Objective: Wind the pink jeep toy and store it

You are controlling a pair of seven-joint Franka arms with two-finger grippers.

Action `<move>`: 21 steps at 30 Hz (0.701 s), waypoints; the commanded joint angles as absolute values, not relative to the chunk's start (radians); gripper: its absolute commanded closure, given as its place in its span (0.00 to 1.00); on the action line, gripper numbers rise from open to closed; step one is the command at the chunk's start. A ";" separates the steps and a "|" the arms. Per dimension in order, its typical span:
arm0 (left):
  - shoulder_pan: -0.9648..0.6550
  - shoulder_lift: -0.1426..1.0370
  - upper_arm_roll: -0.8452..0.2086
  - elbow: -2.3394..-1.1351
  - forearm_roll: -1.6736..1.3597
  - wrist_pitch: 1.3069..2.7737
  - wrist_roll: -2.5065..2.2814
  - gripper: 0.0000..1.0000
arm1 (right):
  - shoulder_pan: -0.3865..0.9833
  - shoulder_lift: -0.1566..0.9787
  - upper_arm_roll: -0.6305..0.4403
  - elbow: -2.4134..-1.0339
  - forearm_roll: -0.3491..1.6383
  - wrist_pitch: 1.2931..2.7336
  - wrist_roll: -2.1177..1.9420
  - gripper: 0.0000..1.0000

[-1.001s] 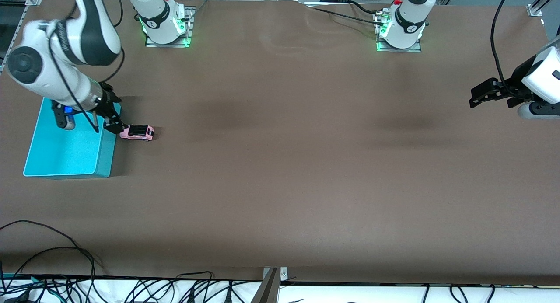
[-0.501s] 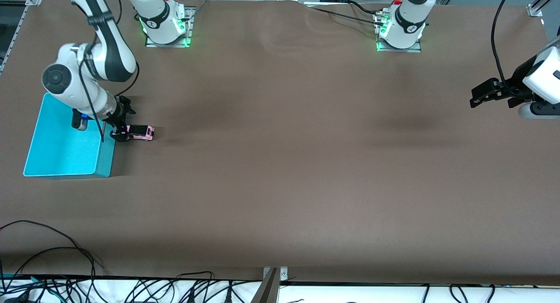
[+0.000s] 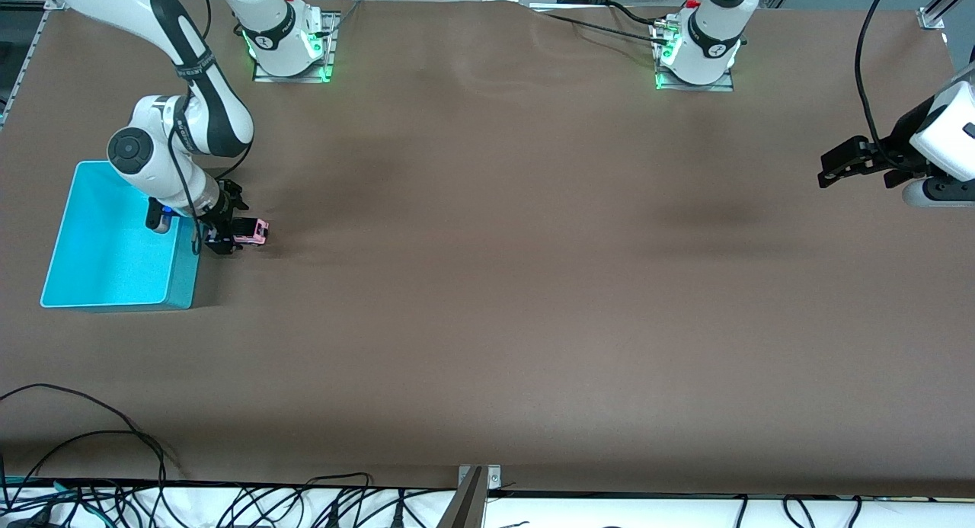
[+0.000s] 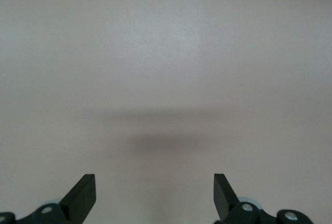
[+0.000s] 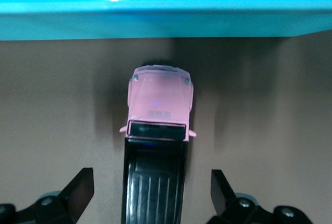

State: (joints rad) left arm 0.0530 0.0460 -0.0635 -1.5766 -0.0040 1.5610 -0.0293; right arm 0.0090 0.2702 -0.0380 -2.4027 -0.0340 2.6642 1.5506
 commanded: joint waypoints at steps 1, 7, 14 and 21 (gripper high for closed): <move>0.051 0.035 -0.058 -1.592 -0.018 1.565 -0.014 0.00 | 0.008 0.275 -0.044 -2.419 -0.043 2.694 1.568 0.01; 0.051 0.035 -0.058 -1.591 -0.018 1.562 -0.015 0.00 | 0.009 0.275 -0.044 -2.418 -0.043 2.692 1.568 0.53; 0.051 0.035 -0.058 -1.591 -0.018 1.562 -0.015 0.00 | 0.011 0.270 -0.044 -2.416 -0.043 2.686 1.591 0.78; 0.051 0.035 -0.057 -1.591 -0.018 1.562 -0.015 0.00 | 0.029 0.242 -0.044 -2.395 -0.043 2.619 1.608 0.78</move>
State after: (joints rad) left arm 0.0530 0.0472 -0.0635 -1.5776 -0.0040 1.5609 -0.0293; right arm 0.0128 0.2782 -0.0424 -2.4019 -0.0340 2.6679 1.5776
